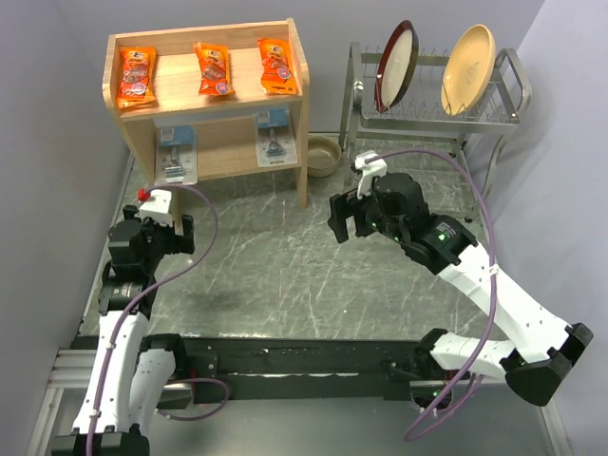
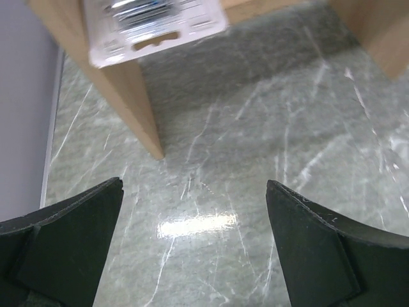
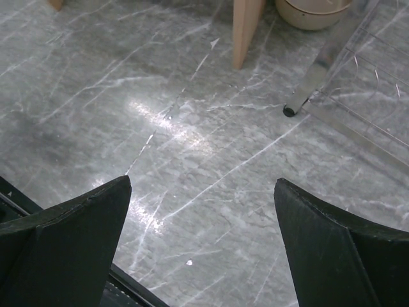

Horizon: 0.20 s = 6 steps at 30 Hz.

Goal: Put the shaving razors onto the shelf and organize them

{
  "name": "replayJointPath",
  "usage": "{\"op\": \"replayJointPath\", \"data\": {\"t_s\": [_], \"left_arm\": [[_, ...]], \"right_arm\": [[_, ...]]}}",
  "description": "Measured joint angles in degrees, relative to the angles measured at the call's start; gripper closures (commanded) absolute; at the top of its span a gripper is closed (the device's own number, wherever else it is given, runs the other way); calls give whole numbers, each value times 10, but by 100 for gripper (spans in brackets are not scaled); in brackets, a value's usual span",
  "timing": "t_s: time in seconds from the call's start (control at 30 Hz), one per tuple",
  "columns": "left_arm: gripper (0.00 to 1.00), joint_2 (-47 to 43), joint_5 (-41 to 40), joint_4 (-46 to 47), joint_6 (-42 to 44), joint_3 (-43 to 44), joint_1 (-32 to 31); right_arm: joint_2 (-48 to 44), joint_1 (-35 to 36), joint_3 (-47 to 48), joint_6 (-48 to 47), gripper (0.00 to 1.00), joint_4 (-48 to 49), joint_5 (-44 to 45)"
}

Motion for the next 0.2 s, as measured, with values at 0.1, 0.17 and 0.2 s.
{"op": "replayJointPath", "data": {"t_s": [0.1,0.17,0.2], "left_arm": [[1,-10,22,-3,15,0,0],[1,-12,23,-3,16,0,0],[1,-12,23,-2,16,0,0]], "right_arm": [[4,0,2,-2,0,0,-5],[5,0,2,-4,0,0,-10],[5,0,2,-5,0,0,-14]]}}
